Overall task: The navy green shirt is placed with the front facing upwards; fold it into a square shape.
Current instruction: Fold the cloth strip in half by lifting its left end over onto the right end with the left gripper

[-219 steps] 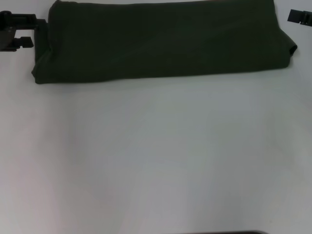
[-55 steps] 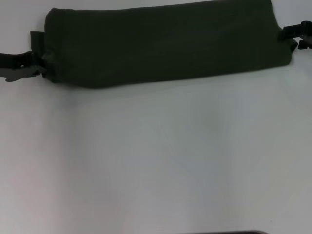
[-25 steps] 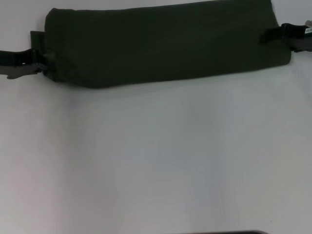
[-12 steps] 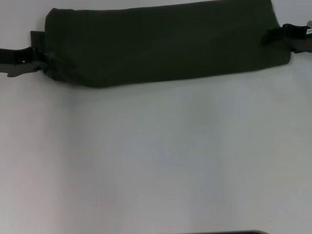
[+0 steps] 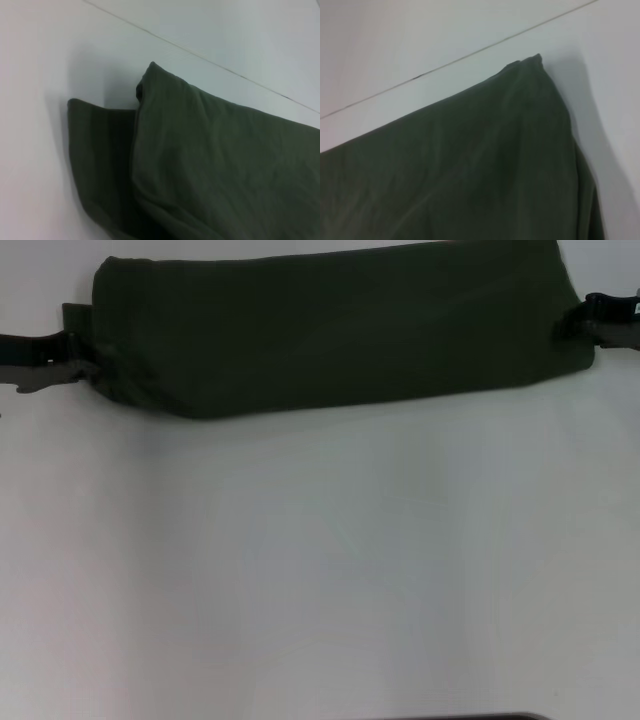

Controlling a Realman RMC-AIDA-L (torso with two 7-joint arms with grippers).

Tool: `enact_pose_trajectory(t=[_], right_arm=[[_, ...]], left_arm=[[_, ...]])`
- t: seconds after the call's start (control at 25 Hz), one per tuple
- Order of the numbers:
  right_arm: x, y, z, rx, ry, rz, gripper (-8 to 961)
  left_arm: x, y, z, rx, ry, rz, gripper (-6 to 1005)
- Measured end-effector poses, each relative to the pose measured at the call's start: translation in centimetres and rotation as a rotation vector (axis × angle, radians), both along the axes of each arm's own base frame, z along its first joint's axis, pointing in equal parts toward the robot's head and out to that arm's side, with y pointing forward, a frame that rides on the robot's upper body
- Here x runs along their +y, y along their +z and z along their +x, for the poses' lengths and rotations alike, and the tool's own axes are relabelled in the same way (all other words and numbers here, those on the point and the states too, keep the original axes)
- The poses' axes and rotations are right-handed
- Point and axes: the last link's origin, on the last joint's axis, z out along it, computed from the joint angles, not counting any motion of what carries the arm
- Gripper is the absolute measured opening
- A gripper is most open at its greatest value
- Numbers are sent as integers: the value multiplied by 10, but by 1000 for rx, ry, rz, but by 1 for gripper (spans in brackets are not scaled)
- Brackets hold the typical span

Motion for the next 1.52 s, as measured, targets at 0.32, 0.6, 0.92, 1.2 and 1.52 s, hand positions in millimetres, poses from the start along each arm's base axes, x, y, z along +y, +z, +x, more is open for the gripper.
enact_pose_trajectory(t=[0.32,0.6,0.92,1.2,1.52], right_arm=[[-1,0,0,2,3,-13,204],[-14,10,-1,42,8,-71,49],[-46,29,9,93,-24,-196,26],[-75,32,16,108,-51,-353,26],[-98,25,22,79,-77,-490,27]], left_arm=[[0,0,1,1,-3,-5,16],[-7,0,4,-19,-13,-66,16],[-30,10,2,-51,-20,-213,17],[-54,10,-6,-5,7,-378,17],[-79,-1,-15,4,54,-497,17]])
